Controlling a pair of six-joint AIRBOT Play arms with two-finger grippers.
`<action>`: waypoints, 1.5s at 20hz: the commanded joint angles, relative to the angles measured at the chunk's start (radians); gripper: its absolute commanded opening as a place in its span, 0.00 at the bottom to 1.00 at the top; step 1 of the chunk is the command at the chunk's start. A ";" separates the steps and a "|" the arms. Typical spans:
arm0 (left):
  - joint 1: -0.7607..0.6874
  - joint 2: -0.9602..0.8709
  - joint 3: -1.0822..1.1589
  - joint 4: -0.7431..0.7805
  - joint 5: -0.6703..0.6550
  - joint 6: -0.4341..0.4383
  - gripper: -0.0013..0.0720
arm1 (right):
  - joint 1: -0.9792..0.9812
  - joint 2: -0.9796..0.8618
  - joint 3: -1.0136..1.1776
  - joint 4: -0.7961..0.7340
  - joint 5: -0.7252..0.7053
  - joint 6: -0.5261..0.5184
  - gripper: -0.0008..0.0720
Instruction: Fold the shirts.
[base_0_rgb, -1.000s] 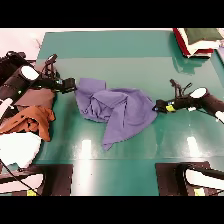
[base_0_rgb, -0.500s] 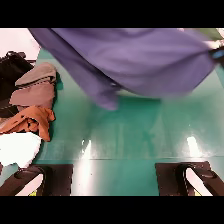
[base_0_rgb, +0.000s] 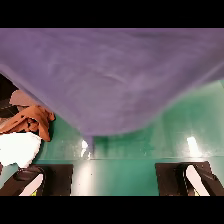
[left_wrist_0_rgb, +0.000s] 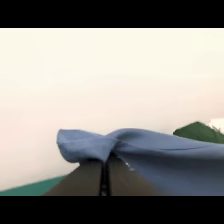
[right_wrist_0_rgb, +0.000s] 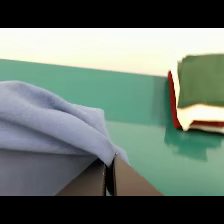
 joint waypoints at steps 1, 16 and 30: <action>0.001 -0.130 0.009 -0.027 -0.099 0.000 0.05 | -0.023 -0.108 0.052 -0.005 0.101 0.050 0.03; 0.062 -0.863 0.012 -0.023 -0.309 -0.108 0.84 | 0.309 -0.708 -0.231 -0.133 -0.130 0.075 0.49; 0.209 -0.347 -1.176 -0.127 -0.219 -0.054 0.84 | 0.311 -0.274 -0.711 0.049 -0.152 0.000 0.47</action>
